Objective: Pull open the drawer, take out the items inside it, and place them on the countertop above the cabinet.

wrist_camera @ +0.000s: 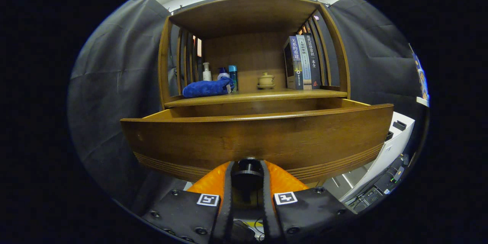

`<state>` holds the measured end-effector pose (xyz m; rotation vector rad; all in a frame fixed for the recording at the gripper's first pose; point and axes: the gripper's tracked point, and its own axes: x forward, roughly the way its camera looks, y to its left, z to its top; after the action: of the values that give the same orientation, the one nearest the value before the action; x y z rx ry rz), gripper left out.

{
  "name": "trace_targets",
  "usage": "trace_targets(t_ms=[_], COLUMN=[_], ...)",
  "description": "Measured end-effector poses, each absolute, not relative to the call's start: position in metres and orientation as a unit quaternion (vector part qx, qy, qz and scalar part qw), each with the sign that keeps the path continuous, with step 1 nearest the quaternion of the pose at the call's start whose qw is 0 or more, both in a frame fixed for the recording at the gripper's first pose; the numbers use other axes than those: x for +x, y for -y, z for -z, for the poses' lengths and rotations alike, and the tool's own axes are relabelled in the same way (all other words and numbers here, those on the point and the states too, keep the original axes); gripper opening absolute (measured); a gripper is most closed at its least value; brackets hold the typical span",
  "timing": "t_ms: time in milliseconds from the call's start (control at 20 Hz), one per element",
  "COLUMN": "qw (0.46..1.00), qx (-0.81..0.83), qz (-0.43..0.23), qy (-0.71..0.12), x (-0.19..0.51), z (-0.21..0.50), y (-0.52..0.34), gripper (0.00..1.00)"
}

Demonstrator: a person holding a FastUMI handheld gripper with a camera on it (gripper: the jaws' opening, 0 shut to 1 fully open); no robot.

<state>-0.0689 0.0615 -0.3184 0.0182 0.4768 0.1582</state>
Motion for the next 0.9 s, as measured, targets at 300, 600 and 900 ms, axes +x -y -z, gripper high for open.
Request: trace_targets(t_ms=[300, 600, 900], qw=[0.965, 0.965, 0.970], qx=[0.002, 0.011, -0.008], qz=[-0.078, -0.067, -0.059], qy=[-0.249, -0.255, -0.236], x=[-0.079, -0.080, -0.079], z=[0.324, 0.327, 0.316], y=[-0.058, -0.057, -0.053], gripper=[0.39, 0.43, 0.75])
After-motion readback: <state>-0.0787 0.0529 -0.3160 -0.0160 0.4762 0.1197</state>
